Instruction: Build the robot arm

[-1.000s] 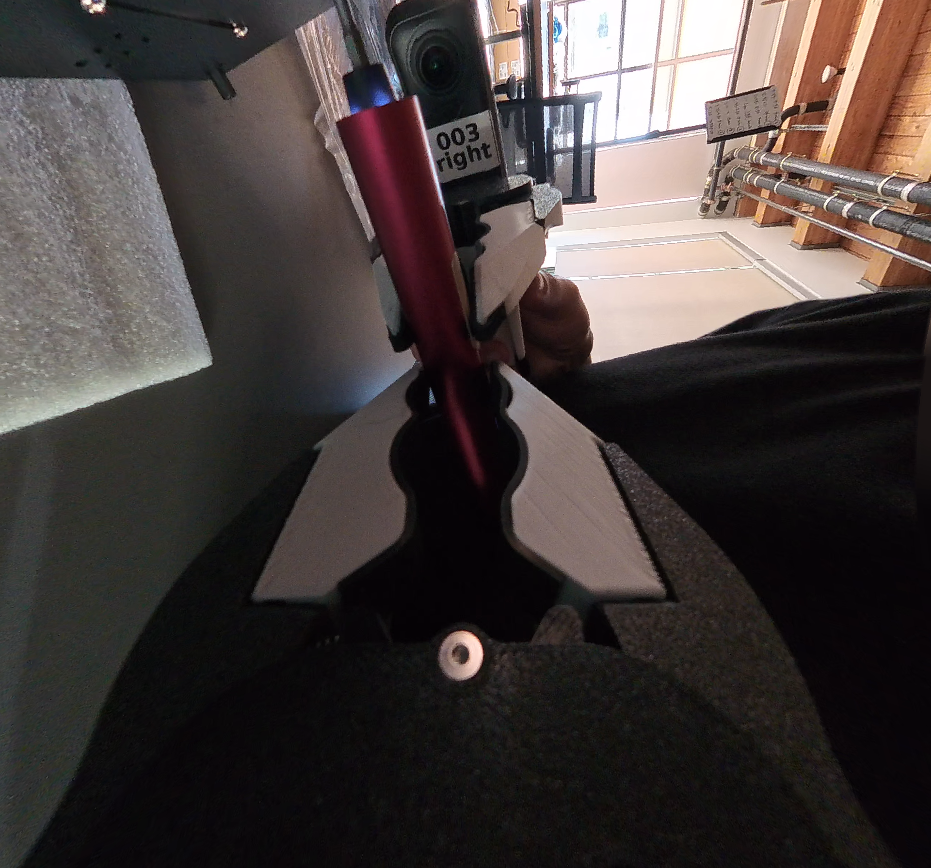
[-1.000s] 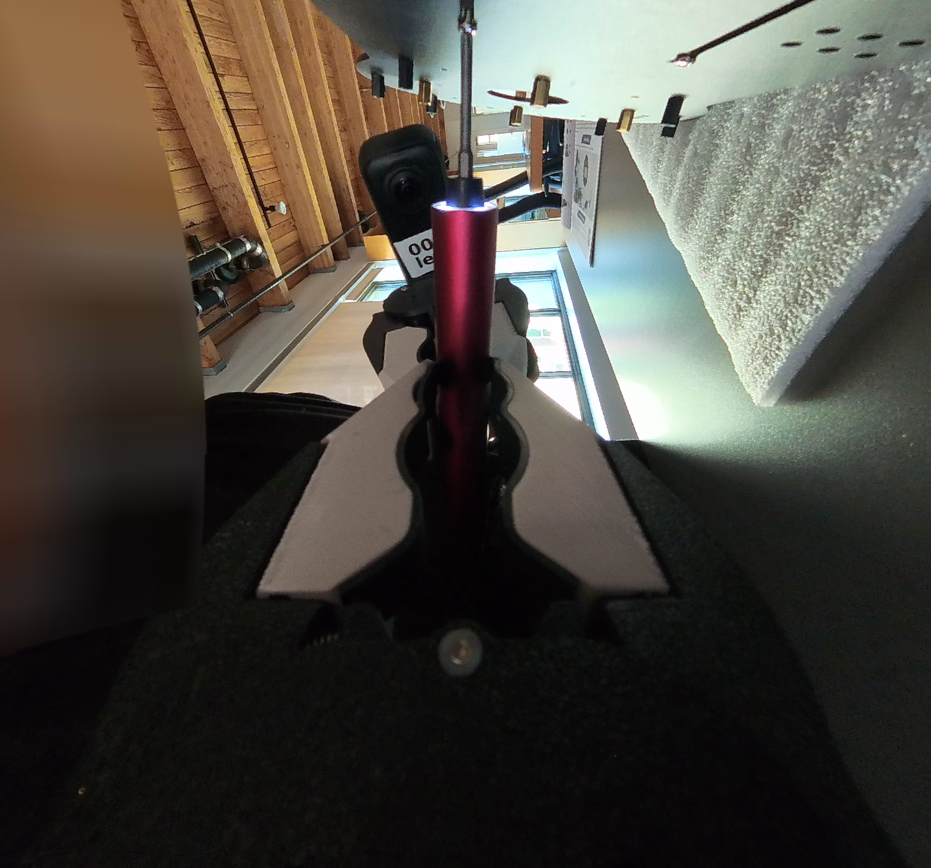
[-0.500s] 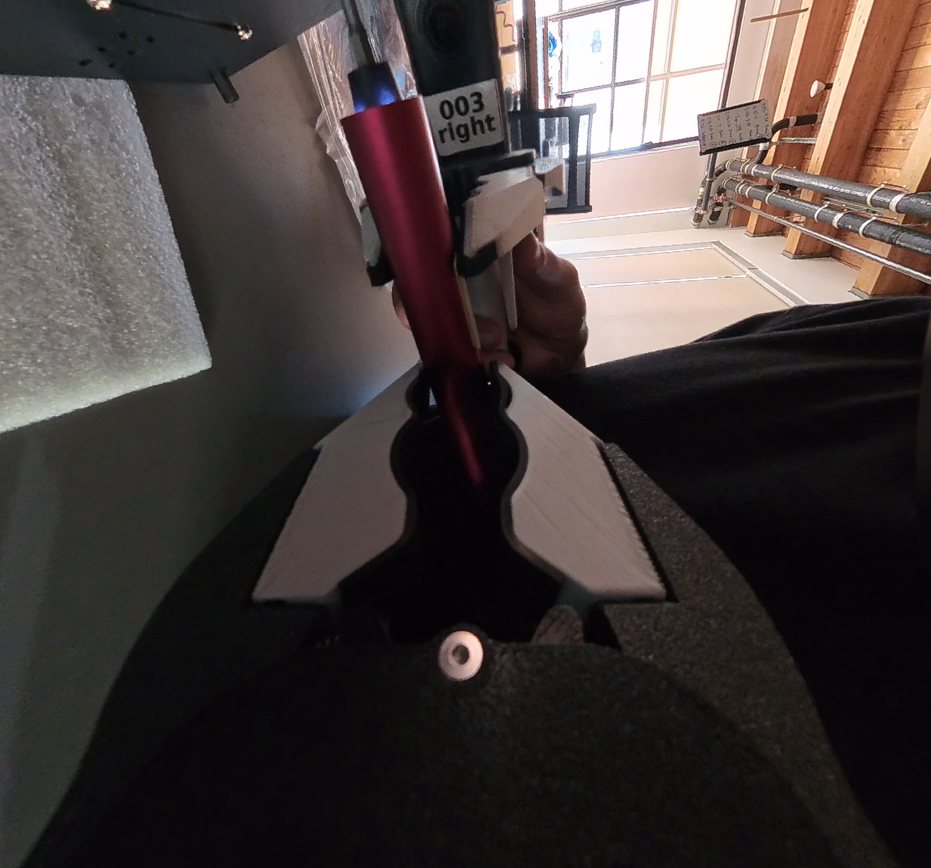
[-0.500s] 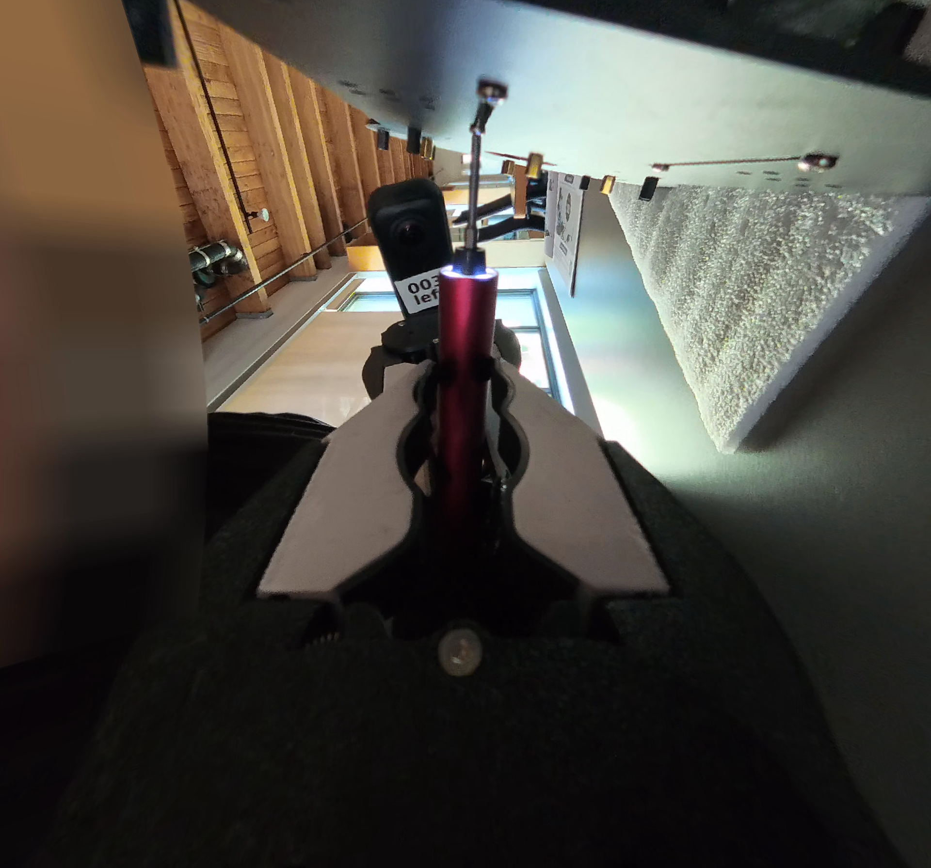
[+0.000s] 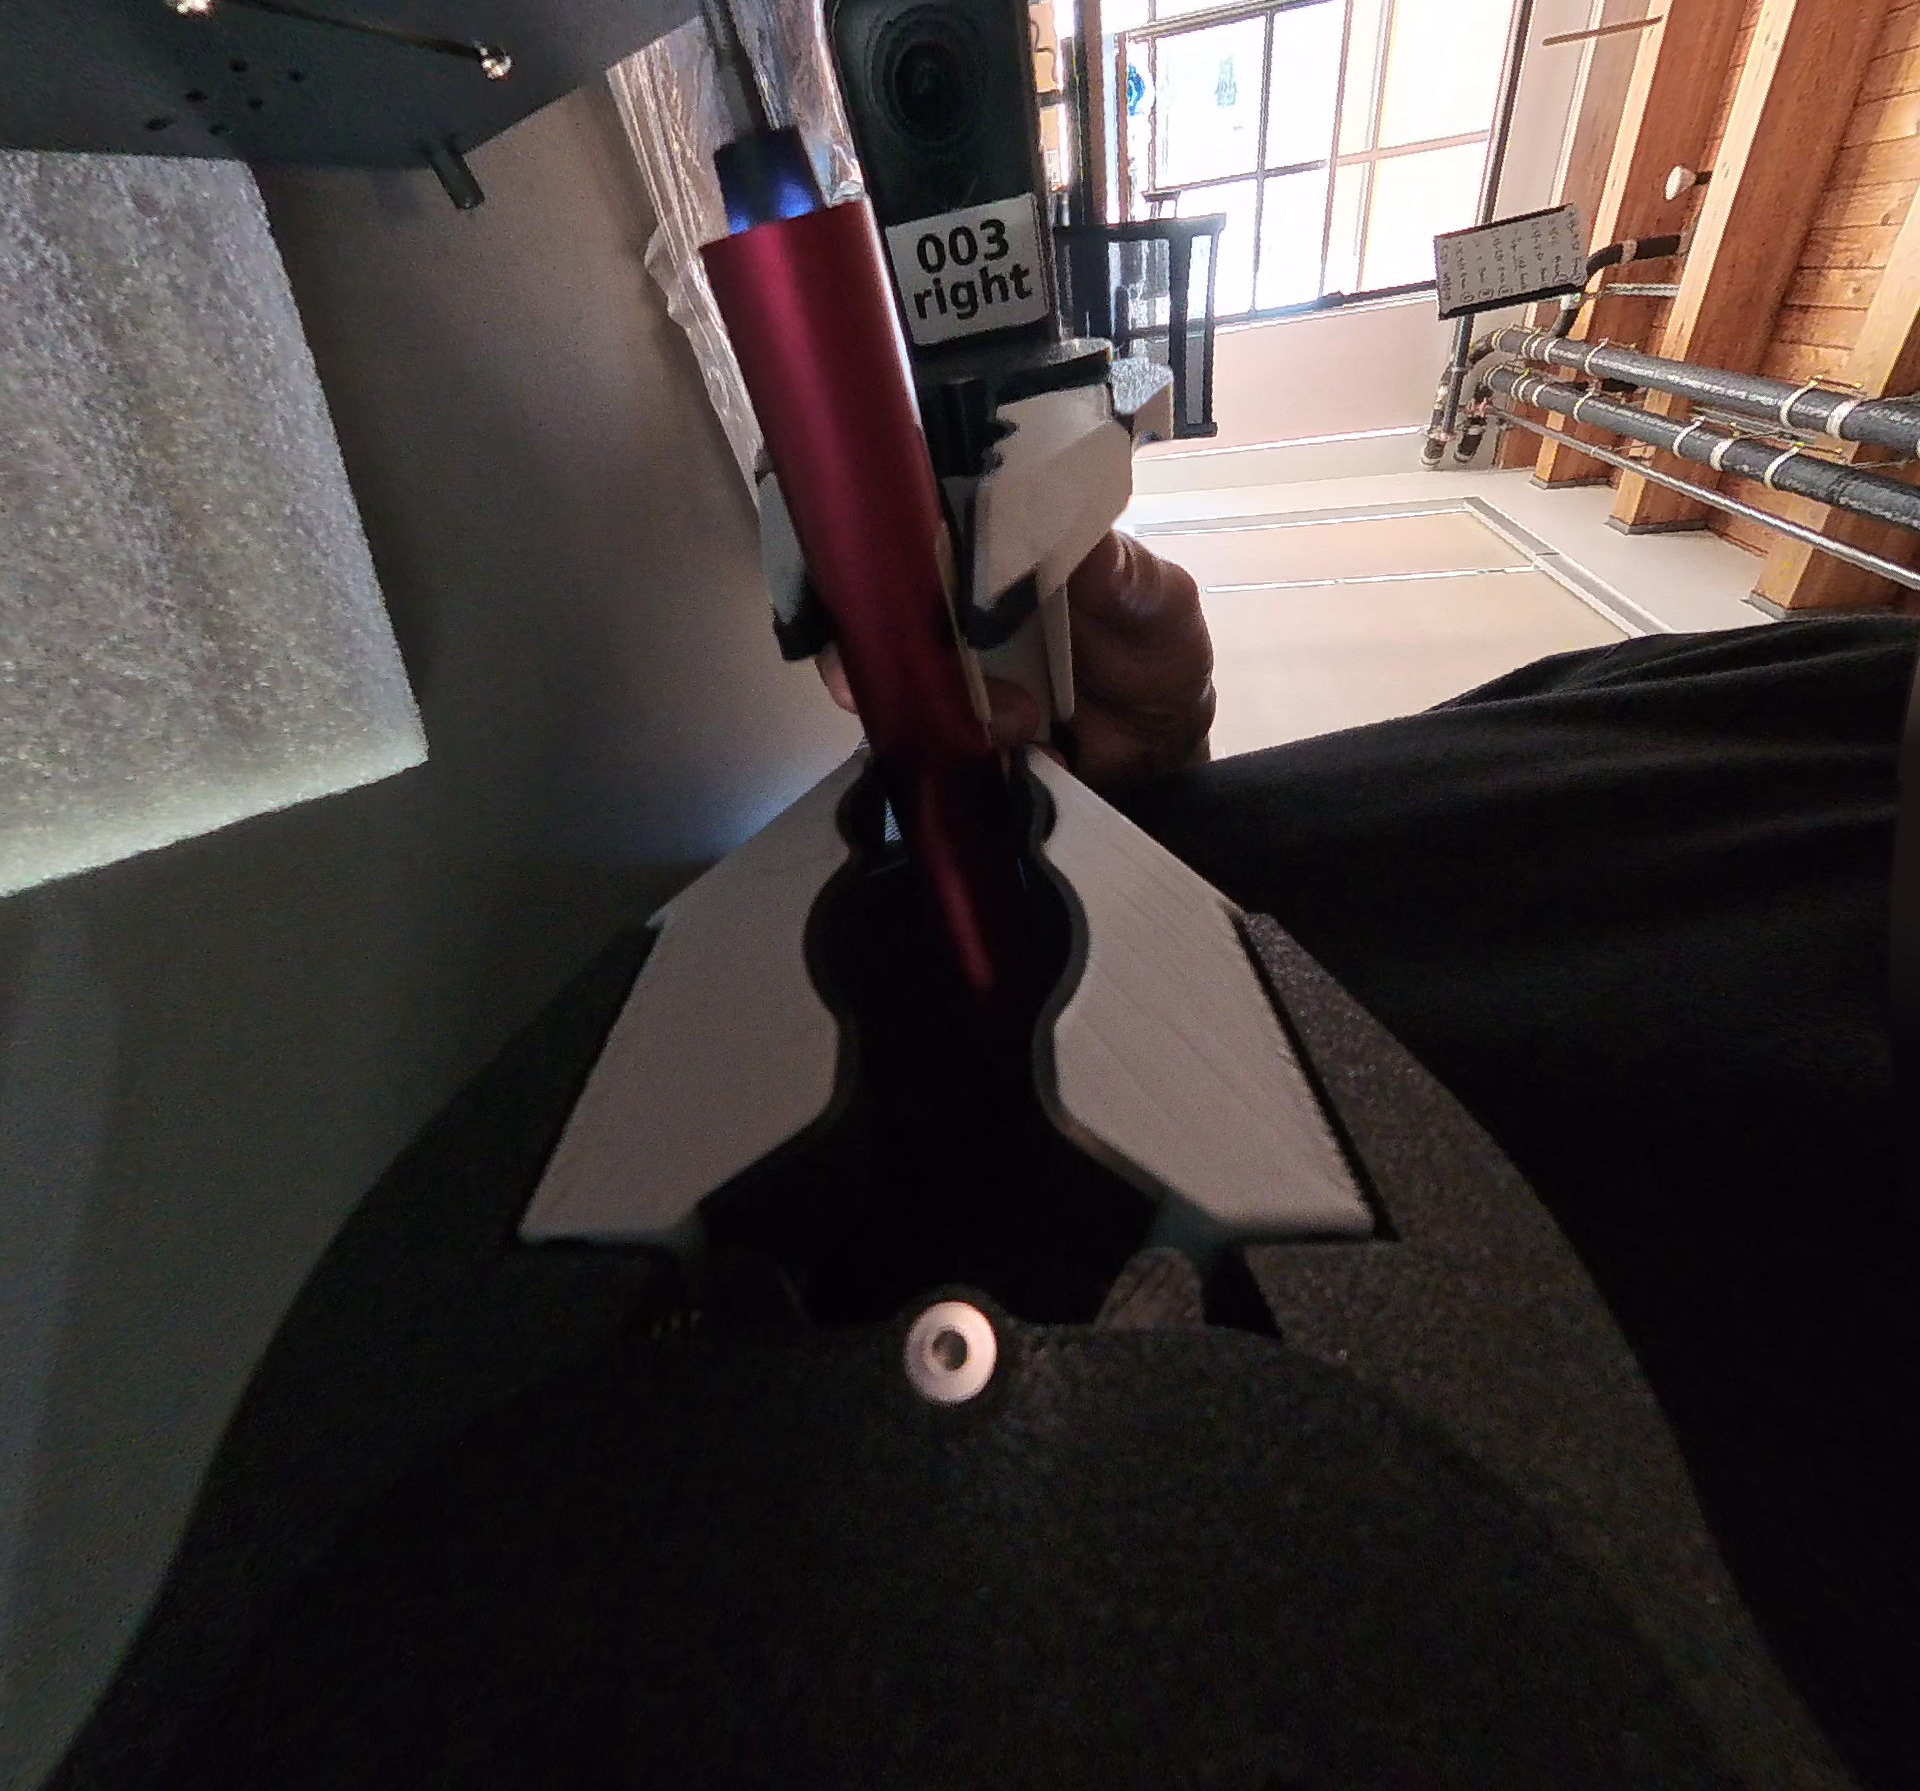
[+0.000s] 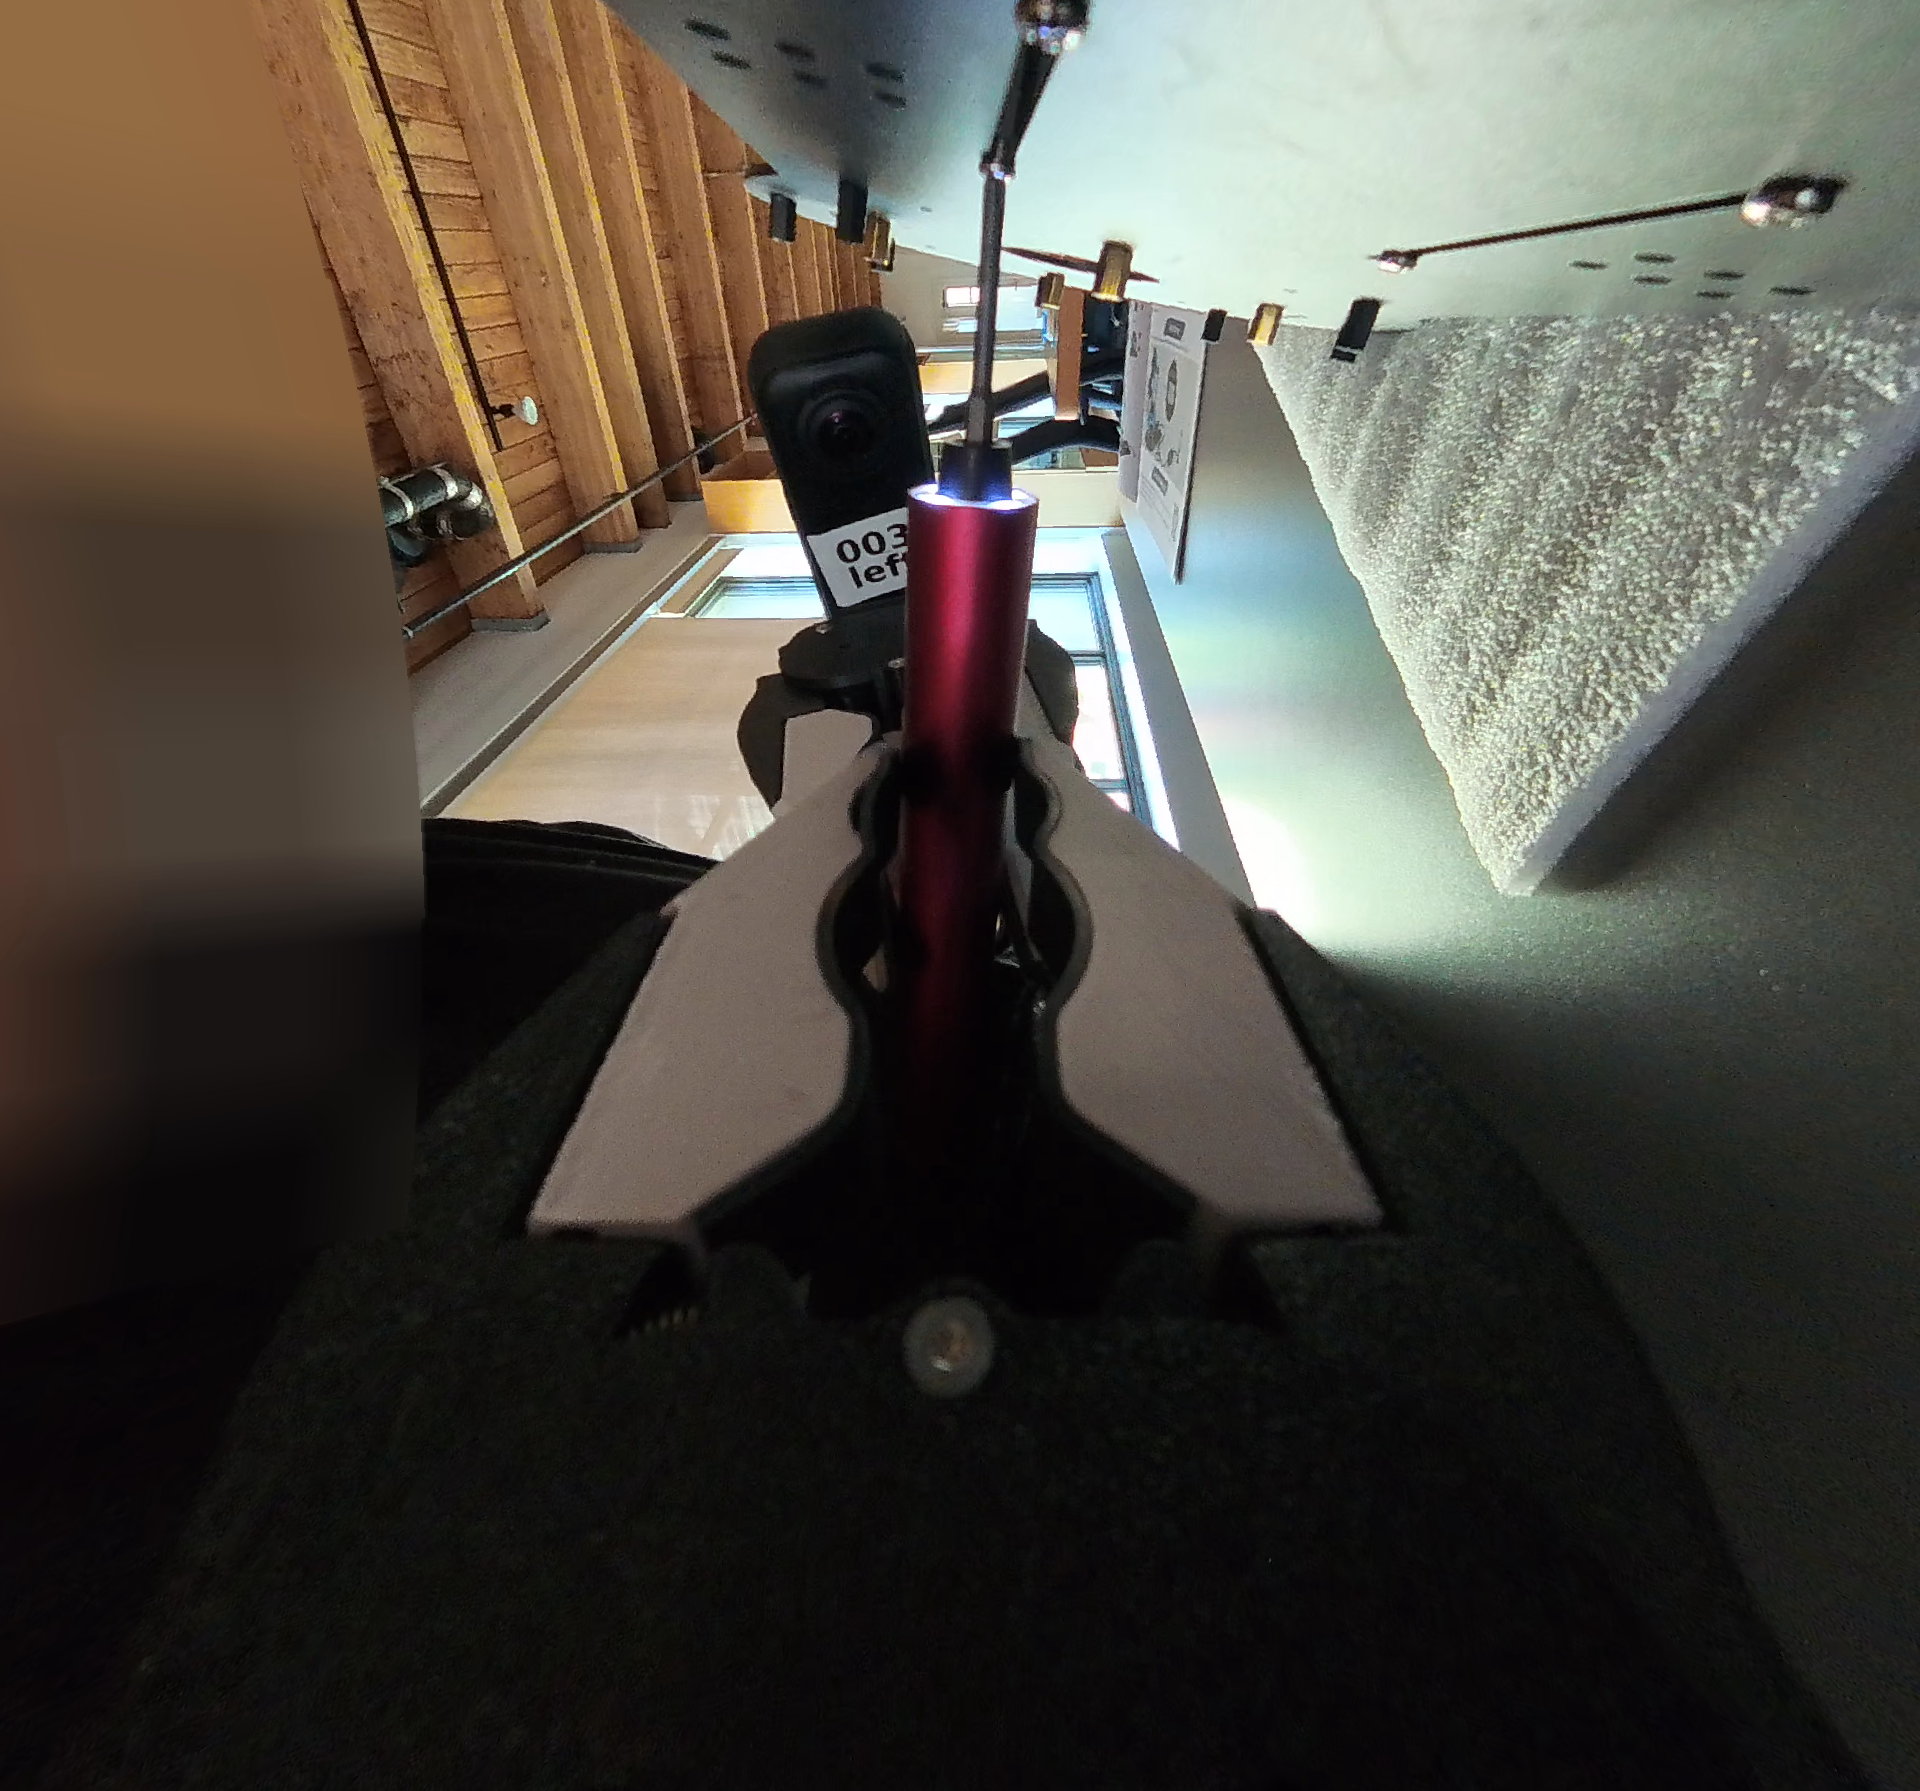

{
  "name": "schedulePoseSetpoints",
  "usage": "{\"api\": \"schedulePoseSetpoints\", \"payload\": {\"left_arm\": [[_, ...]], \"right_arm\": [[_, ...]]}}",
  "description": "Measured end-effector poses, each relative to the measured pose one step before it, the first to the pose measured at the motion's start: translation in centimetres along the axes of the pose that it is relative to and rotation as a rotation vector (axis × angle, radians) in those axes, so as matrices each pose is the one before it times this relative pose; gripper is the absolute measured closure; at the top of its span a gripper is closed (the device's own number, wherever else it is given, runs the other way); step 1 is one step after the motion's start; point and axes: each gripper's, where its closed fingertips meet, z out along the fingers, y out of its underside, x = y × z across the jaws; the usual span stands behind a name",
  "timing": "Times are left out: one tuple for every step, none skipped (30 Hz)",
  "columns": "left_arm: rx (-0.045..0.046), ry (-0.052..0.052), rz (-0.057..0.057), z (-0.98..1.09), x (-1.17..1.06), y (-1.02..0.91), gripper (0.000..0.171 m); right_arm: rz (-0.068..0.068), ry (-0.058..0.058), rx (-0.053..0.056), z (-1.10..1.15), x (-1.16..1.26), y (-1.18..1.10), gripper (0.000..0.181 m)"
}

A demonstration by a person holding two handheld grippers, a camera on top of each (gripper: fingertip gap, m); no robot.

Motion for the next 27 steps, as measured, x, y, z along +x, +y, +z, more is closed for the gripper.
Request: {"api": "schedulePoseSetpoints", "payload": {"left_arm": [[0.00042, -0.0004, 0.0002, -0.009, 0.011, -0.003, 0.149], [0.00105, -0.0001, -0.0011, -0.015, -0.005, 0.004, 0.149], [0.00076, 0.0002, -0.0003, -0.016, 0.001, -0.007, 0.149], [0.00003, -0.0012, 0.0004, -0.008, -0.021, 0.005, 0.150], [-0.00074, -0.0015, 0.0008, -0.028, -0.012, -0.002, 0.149], [-0.00062, 0.0000, 0.0007, 0.000, 0.015, 0.000, 0.149], [-0.00084, 0.0001, 0.0010, 0.010, 0.028, 0.004, 0.149], [-0.00028, -0.0007, 0.0009, 0.036, 0.021, -0.007, 0.149], [-0.00025, -0.0004, -0.0001, 0.036, 0.000, -0.012, 0.149], [-0.00168, -0.0007, 0.0000, 0.009, -0.019, -0.001, 0.149], [-0.00058, -0.0021, 0.0002, 0.000, -0.041, -0.005, 0.149], [-0.00051, -0.0055, 0.0002, -0.019, -0.103, 0.000, 0.149], [-0.00102, -0.0027, -0.0012, -0.030, -0.095, 0.024, 0.150], [0.00242, 0.0060, -0.0062, -0.040, 0.036, -0.007, 0.150], [0.00278, 0.0059, -0.0042, -0.020, 0.084, -0.029, 0.150], [-0.00005, -0.0009, 0.0026, 0.002, 0.031, -0.004, 0.149], [-0.00224, -0.0065, 0.0056, 0.020, -0.043, 0.008, 0.150], [-0.00234, -0.0035, 0.0036, -0.006, -0.035, 0.002, 0.149], [0.00031, 0.0022, -0.0008, 0.002, 0.036, -0.004, 0.149], [0.00177, 0.0002, -0.0017, 0.000, -0.007, -0.010, 0.149], [0.00029, -0.0037, -0.0002, -0.007, -0.060, 0.017, 0.150], [0.00129, 0.0017, -0.0014, -0.019, 0.019, -0.007, 0.149], [0.00118, 0.0016, -0.0018, -0.024, 0.040, -0.008, 0.149], [-0.00134, -0.0046, 0.0028, -0.021, -0.058, 0.007, 0.150], [-0.00119, -0.0062, 0.0013, -0.004, -0.115, 0.019, 0.150], [0.00062, -0.0012, -0.0026, -0.002, -0.071, 0.004, 0.150], [0.00111, 0.0038, -0.0038, 0.009, 0.010, -0.009, 0.150]], "right_arm": [[0.0048, -0.0043, 0.0087, -0.025, -0.040, -0.163, 0.162], [0.0068, -0.0039, 0.0075, -0.050, -0.022, -0.182, 0.161], [0.0050, -0.0011, -0.0001, -0.010, 0.025, -0.089, 0.162], [0.0024, -0.0001, -0.0017, 0.017, 0.031, -0.029, 0.162], [0.0011, -0.0006, -0.0021, 0.019, 0.005, -0.009, 0.162], [0.0058, -0.0031, -0.0008, -0.006, -0.015, -0.001, 0.163], [0.0038, -0.0029, -0.0026, -0.012, -0.017, 0.016, 0.163], [0.0036, -0.0005, -0.0046, -0.046, -0.017, 0.008, 0.163], [0.0035, -0.0009, 0.0002, -0.029, -0.011, -0.035, 0.163], [0.0063, -0.0033, 0.0002, -0.005, 0.021, 0.003, 0.163], [0.0033, -0.0049, 0.0028, -0.010, 0.017, -0.036, 0.163], [-0.0083, 0.0054, 0.0073, 0.038, 0.047, -0.026, 0.163], [-0.0250, 0.0198, 0.0013, 0.046, 0.086, 0.008, 0.163], [-0.0180, 0.0130, -0.0031, 0.020, -0.012, -0.014, 0.163], [-0.0094, 0.0028, -0.0016, 0.024, -0.045, -0.052, 0.162], [0.0049, -0.0057, -0.0055, -0.011, -0.044, -0.012, 0.162], [0.0141, -0.0062, -0.0024, 0.001, 0.005, 0.000, 0.163], [0.0099, -0.0067, 0.0015, 0.004, 0.028, -0.001, 0.163], [0.0089, -0.0102, 0.0001, -0.016, -0.025, 0.012, 0.164], [0.0107, -0.0091, 0.0014, -0.008, -0.022, -0.008, 0.164], [0.0045, -0.0031, 0.0002, 0.017, 0.037, 0.005, 0.163], [-0.0018, -0.0009, -0.0009, 0.011, 0.002, 0.023, 0.163], [-0.0094, -0.0003, -0.0004, 0.020, -0.057, -0.004, 0.163], [-0.0077, 0.0053, -0.0025, 0.042, 0.011, 0.002, 0.163], [-0.0177, 0.0101, -0.0016, 0.054, 0.079, -0.010, 0.163], [-0.0036, 0.0050, 0.0029, 0.057, 0.058, -0.018, 0.163], [0.0094, -0.0058, 0.0039, 0.020, 0.004, -0.011, 0.163]]}}
